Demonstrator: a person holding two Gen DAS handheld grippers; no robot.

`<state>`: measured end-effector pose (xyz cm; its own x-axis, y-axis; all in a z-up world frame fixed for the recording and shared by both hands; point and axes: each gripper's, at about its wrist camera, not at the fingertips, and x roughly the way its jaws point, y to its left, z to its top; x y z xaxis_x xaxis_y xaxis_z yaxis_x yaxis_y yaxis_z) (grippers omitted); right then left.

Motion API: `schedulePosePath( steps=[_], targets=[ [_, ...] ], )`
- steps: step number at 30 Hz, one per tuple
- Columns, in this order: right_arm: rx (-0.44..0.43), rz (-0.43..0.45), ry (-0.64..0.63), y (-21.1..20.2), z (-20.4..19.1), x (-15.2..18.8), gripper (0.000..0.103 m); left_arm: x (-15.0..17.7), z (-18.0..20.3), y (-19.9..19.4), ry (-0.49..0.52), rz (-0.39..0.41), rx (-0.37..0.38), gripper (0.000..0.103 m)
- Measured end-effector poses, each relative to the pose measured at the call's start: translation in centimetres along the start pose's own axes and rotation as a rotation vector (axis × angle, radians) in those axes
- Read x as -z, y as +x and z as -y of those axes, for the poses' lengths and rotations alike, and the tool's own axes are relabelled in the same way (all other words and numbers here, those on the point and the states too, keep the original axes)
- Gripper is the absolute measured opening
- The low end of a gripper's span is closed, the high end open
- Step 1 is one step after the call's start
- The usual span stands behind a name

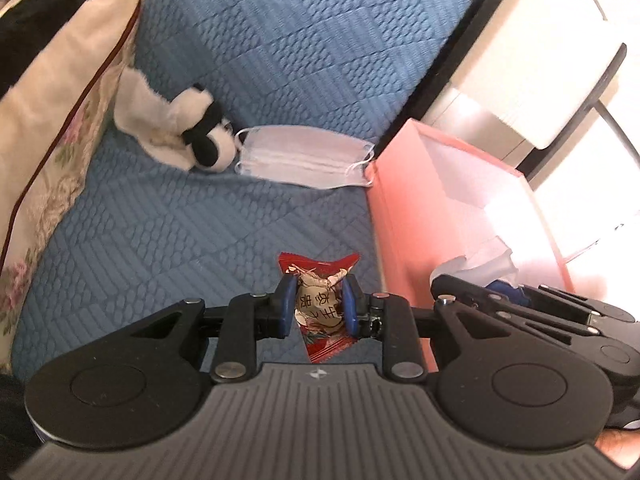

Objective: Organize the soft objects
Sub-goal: 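Carry the red wrapper in the left tool and plastic piece in the right tool toward the pink box, then lower both held items into the pink box and open both tools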

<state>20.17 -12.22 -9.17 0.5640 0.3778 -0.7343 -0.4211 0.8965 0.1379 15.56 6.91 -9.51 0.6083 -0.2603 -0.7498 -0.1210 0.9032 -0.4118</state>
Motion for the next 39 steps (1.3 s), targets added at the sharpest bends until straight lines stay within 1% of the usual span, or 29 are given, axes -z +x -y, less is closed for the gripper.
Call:
schedulePosePath(
  steps=[4,7,8,12,13,14,19,23,26,28,30,31,32,36,39],
  targets=[
    [-0.007,-0.015,0.032,-1.0,1.3,-0.9,0.027,-0.6,1.3,-0.4,-0.002,0.003,0.035,0.029],
    [0.008,0.006,0.027,-2.1,2.1,-1.7,0.027,-1.1,2.7,-0.5,0.007,0.009,0.039,0.028],
    [0.009,0.014,0.029,-2.5,2.3,-2.0,0.027,-1.3,3.3,-0.7,0.012,0.012,0.044,0.023],
    [0.02,0.057,0.019,-4.3,3.6,-3.3,0.027,-2.1,5.8,-1.0,0.037,0.024,0.067,0.018],
    [0.026,0.07,0.015,-4.7,3.9,-3.6,0.027,-2.3,6.4,-1.0,0.045,0.029,0.07,0.012],
    [0.031,0.08,0.013,-5.0,4.2,-3.9,0.027,-2.5,7.0,-1.0,0.05,0.033,0.07,0.01],
    [0.054,0.115,0.015,-6.4,5.9,-4.6,0.027,-3.0,8.6,-0.5,0.065,0.039,0.084,0.01],
    [0.054,0.111,0.025,-6.7,6.7,-3.9,0.027,-2.3,8.4,0.3,0.057,0.019,0.084,0.01],
    [0.059,0.1,0.038,-6.3,7.2,-2.6,0.027,-1.5,7.8,0.9,0.041,0.011,0.075,0.01],
    [0.057,0.092,0.057,-6.2,7.8,-1.9,0.027,-1.2,7.2,1.3,0.032,0.013,0.06,0.012],
    [0.06,0.088,0.073,-6.0,8.3,-1.1,0.027,-1.1,6.6,2.0,0.027,-0.002,0.032,0.021],
    [0.062,0.087,0.081,-6.0,8.6,-0.8,0.027,-1.1,6.2,2.4,0.019,-0.006,0.021,0.032],
    [0.063,0.085,0.089,-6.0,8.9,-0.6,0.027,-1.0,5.8,2.8,0.006,-0.009,0.014,0.038],
    [0.069,0.081,0.115,-6.0,10.5,0.4,0.027,-0.6,4.3,4.4,-0.026,-0.022,-0.016,0.039],
    [0.079,0.077,0.134,-6.1,11.7,1.1,0.027,-0.2,3.0,5.5,-0.037,-0.038,-0.055,0.039]
  ],
)
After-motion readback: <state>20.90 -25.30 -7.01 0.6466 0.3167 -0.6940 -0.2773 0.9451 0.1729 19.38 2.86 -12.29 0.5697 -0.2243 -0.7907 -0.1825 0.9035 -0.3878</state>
